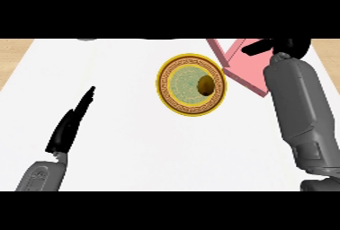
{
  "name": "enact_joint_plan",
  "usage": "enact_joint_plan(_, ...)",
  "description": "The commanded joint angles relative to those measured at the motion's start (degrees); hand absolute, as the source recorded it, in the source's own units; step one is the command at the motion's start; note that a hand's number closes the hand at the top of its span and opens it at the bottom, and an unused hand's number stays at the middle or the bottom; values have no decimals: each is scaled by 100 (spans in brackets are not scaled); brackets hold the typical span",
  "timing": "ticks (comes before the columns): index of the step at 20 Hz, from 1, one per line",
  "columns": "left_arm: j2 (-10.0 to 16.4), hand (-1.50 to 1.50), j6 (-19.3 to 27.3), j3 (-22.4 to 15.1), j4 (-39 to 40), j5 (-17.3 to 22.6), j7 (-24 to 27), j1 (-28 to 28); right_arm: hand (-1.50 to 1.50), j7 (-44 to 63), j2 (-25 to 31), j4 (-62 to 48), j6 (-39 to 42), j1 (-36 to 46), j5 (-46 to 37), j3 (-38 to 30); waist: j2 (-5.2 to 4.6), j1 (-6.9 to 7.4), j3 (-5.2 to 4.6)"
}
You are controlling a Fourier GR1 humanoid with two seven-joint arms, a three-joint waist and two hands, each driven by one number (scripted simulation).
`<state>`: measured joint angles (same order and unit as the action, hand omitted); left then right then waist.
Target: Pick the sweet potato from the plate and place it in the cardboard box
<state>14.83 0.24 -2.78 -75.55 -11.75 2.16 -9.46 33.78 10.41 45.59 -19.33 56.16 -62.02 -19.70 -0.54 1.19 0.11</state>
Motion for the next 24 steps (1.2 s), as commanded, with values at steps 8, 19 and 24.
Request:
enact_joint_plan(8, -217, 0, 131, -108, 57, -172, -18, 82, -150, -1713, -152, 289, -1774, -510, 1832, -1172, 29, -80, -3)
enact_joint_plan(19, 108, 0, -288, 267, -233, 113, -10, 250, -150, -3800, 343, 1162, -1736, -1786, 3618, -1731, 57, -120, -7)
enact_joint_plan(24, -114, 0, -25, 139, -206, -161, -32, 202, -150, -4793, 409, 1268, -1608, -2673, 4432, -2091, 51, -126, -3)
